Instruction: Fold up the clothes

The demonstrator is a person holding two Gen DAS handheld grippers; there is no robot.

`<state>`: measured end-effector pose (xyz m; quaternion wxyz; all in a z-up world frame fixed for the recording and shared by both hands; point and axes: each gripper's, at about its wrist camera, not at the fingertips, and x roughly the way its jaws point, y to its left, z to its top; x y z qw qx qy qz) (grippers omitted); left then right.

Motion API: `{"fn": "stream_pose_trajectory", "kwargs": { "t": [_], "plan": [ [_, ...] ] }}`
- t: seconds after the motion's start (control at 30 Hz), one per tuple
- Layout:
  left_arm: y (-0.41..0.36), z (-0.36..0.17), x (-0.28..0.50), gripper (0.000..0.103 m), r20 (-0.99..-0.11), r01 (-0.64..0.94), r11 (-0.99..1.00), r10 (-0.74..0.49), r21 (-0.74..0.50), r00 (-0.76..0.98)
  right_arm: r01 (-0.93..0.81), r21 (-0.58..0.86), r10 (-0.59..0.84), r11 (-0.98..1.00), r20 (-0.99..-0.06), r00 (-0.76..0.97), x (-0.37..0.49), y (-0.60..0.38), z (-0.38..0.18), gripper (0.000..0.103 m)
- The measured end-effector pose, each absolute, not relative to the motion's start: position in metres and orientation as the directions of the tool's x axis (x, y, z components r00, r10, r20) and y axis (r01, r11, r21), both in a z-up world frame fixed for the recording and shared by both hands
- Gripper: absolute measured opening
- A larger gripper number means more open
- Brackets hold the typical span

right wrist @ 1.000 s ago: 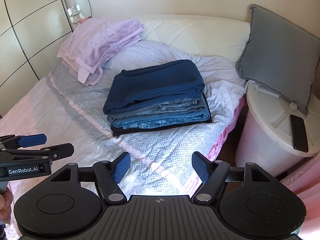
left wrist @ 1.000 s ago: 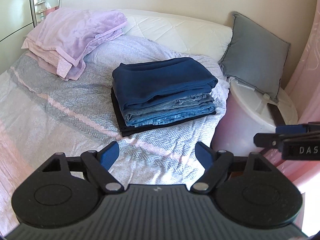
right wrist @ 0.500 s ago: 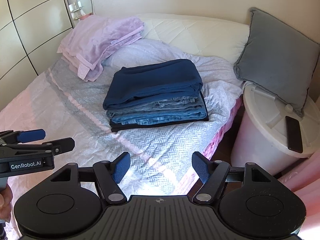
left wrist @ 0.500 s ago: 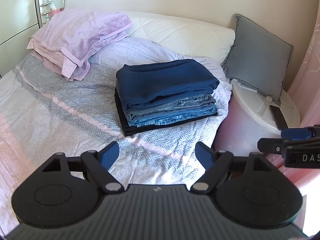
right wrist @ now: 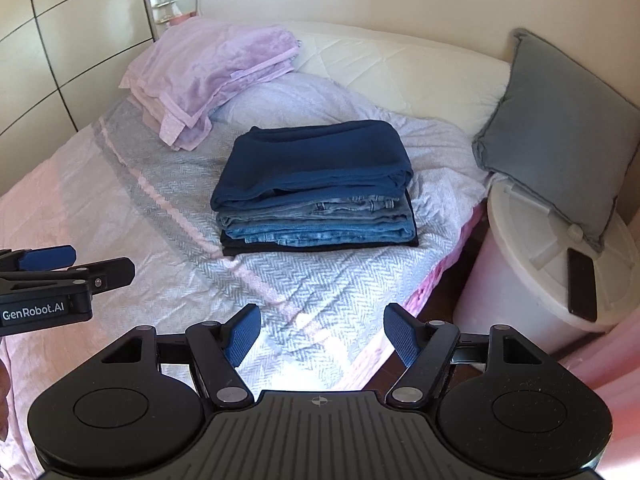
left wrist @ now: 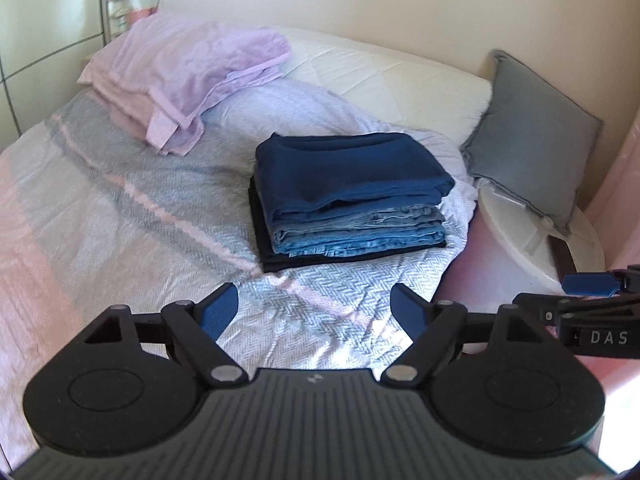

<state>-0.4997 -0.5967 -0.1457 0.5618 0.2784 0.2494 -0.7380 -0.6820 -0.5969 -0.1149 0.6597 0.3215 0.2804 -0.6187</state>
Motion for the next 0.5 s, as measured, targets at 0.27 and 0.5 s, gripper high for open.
{"fn": "stream_pose_trajectory", "kwargs": {
  "t": [0.27,0.5],
  "plan": [
    [-0.607,-0.145,-0.516,0.082,-0.709,0.985,-0.169,-0.689,-0.043,-0.150,0.994,0.035,-0.640,0.107,-0.762,0.095,-0.693,-0.621,-0.119,0.071],
    [-0.610,-0.147,-0.545,0.088,-0.712,0.990,-0.144,-0.694,-0.010,-0.108,0.990,0.032,-0.641,0.137,-0.759,0.113,-0.724,-0.633,-0.119,0.071]
  ]
}}
